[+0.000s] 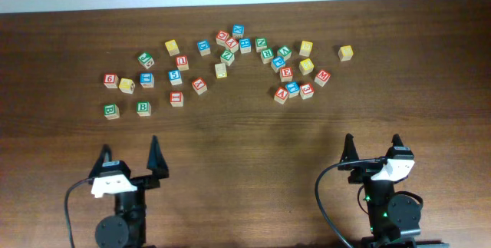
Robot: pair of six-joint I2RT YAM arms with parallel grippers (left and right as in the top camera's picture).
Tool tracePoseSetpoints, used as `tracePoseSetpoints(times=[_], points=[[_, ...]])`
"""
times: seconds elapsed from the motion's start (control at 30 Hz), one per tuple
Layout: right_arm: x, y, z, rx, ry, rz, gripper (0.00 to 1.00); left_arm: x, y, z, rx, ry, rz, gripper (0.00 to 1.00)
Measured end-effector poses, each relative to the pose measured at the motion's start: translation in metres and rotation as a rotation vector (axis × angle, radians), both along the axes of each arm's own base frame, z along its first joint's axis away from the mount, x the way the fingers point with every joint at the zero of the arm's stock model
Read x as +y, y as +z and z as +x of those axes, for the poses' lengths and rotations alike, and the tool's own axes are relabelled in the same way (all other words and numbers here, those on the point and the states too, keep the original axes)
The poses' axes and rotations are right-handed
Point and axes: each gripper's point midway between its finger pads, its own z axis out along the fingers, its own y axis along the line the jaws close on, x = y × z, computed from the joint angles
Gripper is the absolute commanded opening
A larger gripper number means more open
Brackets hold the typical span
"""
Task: Spell out ICRA
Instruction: 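Raise the left arm and move the left gripper over the blocks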
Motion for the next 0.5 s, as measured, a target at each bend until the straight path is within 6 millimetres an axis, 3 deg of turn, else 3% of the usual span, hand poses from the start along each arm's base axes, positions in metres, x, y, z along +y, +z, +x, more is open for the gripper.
tracePoseSetpoints(times=[0.1, 0.3, 0.4, 0.5], points=[[0.0, 0.0, 0.0, 0.0, 0.0, 0.0, 0.98, -0.013, 0.034, -0.008, -0.049, -0.074, 0.011, 0.99], [0.0, 0.0, 0.0, 0.0, 0.0, 0.001, 0.98, -0.025, 0.147, -0.051, -0.152, -0.128, 0.031, 0.99], [0.0, 0.0, 0.0, 0.0, 0.0, 0.0, 0.98, -0.027, 0.189, -0.06, -0.135, -0.137, 0.03, 0.99], [0.0, 0.0, 0.0, 0.0, 0.0, 0.0, 0.98, -0.028, 0.217, -0.058, -0.058, -0.141, 0.023, 0.99]])
